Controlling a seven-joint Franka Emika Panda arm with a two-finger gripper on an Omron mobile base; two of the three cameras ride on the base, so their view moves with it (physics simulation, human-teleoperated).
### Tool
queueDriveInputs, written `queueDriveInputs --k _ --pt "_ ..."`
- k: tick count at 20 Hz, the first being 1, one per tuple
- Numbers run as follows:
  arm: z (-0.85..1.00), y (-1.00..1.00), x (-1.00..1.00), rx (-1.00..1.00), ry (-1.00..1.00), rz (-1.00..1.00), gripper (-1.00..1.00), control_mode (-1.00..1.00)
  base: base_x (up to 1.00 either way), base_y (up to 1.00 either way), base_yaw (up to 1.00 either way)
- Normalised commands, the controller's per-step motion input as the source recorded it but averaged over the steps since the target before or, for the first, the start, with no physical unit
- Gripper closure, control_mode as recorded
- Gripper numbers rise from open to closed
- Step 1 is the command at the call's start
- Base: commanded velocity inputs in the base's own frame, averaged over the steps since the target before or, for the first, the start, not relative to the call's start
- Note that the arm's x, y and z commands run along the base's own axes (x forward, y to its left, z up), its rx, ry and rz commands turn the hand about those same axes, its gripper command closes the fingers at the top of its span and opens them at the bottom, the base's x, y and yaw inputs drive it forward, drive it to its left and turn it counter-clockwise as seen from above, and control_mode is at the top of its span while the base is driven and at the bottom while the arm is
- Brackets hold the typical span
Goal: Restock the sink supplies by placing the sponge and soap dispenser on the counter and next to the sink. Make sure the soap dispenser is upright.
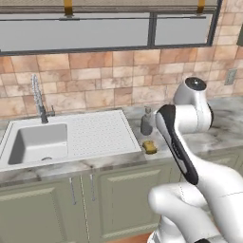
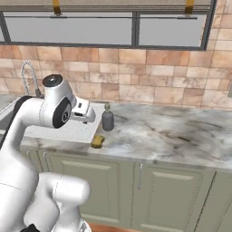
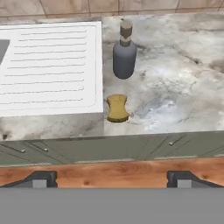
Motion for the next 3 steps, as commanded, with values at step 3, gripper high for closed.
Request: queueDriveInputs --k 3 --pt "0.28 0.00 -0.69 0.00 -0.10 0.00 -1.00 -1.00 0.00 0.00 0.00"
